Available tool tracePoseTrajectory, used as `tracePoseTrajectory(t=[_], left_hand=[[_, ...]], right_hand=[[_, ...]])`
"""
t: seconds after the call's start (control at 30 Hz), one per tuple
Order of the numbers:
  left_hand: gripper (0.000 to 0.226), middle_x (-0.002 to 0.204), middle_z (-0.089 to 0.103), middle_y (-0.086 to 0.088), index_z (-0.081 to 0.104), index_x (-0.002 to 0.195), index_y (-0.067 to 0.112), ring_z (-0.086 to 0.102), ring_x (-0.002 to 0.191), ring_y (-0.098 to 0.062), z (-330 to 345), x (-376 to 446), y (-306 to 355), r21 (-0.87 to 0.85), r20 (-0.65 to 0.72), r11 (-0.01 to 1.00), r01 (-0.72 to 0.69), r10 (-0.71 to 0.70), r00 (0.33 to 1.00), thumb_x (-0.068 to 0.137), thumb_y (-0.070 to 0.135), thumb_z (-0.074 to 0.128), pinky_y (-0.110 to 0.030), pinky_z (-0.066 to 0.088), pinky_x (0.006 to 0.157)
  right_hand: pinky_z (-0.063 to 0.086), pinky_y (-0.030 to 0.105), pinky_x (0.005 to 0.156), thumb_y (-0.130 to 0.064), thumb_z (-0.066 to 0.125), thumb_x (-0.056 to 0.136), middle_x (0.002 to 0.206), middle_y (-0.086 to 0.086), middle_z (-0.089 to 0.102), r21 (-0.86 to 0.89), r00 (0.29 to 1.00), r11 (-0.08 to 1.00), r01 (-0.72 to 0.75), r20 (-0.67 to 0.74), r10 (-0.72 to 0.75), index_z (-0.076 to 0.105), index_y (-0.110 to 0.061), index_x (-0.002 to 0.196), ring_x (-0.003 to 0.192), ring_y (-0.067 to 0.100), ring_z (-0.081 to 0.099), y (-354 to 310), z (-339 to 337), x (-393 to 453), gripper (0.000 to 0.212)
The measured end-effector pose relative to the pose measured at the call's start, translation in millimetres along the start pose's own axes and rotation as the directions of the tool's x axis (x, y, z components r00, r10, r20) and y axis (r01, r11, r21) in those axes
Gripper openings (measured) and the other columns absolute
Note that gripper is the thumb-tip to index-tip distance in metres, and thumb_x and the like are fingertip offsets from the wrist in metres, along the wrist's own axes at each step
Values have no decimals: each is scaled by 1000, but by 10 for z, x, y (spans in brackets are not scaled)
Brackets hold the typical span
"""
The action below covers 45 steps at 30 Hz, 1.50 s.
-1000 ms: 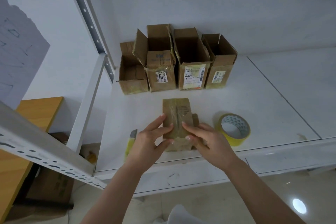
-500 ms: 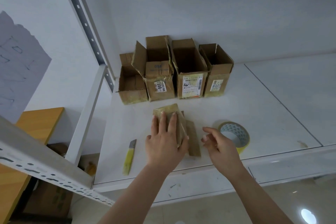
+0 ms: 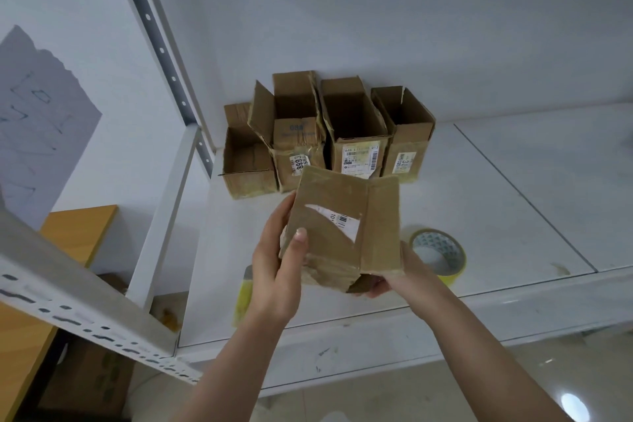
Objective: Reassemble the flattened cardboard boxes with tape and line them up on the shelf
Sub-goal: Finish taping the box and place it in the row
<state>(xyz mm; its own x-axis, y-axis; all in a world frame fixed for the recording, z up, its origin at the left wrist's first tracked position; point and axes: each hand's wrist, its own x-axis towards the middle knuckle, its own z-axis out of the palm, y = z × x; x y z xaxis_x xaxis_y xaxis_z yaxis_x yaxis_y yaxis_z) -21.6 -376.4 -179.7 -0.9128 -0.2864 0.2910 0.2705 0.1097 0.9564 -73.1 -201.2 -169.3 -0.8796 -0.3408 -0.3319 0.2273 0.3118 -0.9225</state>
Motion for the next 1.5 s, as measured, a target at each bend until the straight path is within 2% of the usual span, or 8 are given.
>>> tracePoseTrajectory(t=[0.23,0.43,0.67,0.77,0.93,1.1,1.23,1.5], left_hand=[[46,129,61,13,52,134,41,58,119,-10,-119,35,-63,-17,-1,999,47,-47,999,90,51,43,-28,52,92],[40,117,63,24,54,129,45,60,110,-1,-141,171,-37,-65,-74,989,135,-140,987,91,45,43,-18,53,83],[30,98,65,32,59,108,56,62,93,7,-213,328,7,-186,-252,949,253,-295,922,99,36,39,-14,51,70],[32,89,64,35,58,106,56,61,86,12,-162,373,82,-221,-261,941,257,-311,914,101,31,39,-8,50,60],[32,103,65,28,62,106,58,63,100,-2,-226,403,70,-251,-206,945,208,-263,943,88,41,41,-19,53,74],[31,112,66,18,64,113,50,60,113,-17,-214,383,23,-292,-98,934,205,-242,965,90,37,47,-36,52,92],[22,107,66,22,63,118,32,59,108,-1,-343,441,-32,-76,-93,960,268,-274,957,100,30,51,-34,48,98],[67,84,63,26,65,97,33,60,83,9,-236,845,184,573,141,819,24,-128,982,71,89,38,-19,43,72]], right_hand=[[60,33,62,-14,66,87,89,2,73,17,989,998,53,-142,-50,51,-26,122,73,15,71,-31,3,33,40],[31,33,106,-4,55,85,145,1,34,-695,870,657,293,-91,-484,55,-24,135,132,23,26,-108,67,11,54],[33,25,96,-20,53,67,96,-9,67,-313,827,797,516,-61,-559,71,-20,65,114,4,46,-244,99,-144,18],[30,28,101,-25,53,69,96,-13,68,-365,839,776,515,27,-544,74,-21,65,119,5,43,-230,203,-151,22],[47,21,81,-30,73,85,110,-16,54,-309,821,886,347,-357,-446,54,-29,115,102,0,53,-264,118,-38,35],[45,31,65,-33,63,91,71,-2,70,-245,951,962,118,-250,-180,69,-14,87,70,16,67,-212,130,26,20],[53,24,49,-11,54,97,60,-1,71,-149,909,976,160,-364,-204,64,-10,78,54,20,71,-296,3,-15,21],[49,32,56,-24,57,95,55,-2,62,-554,806,829,82,-452,-382,52,-14,69,50,10,67,-452,-211,-6,28]])
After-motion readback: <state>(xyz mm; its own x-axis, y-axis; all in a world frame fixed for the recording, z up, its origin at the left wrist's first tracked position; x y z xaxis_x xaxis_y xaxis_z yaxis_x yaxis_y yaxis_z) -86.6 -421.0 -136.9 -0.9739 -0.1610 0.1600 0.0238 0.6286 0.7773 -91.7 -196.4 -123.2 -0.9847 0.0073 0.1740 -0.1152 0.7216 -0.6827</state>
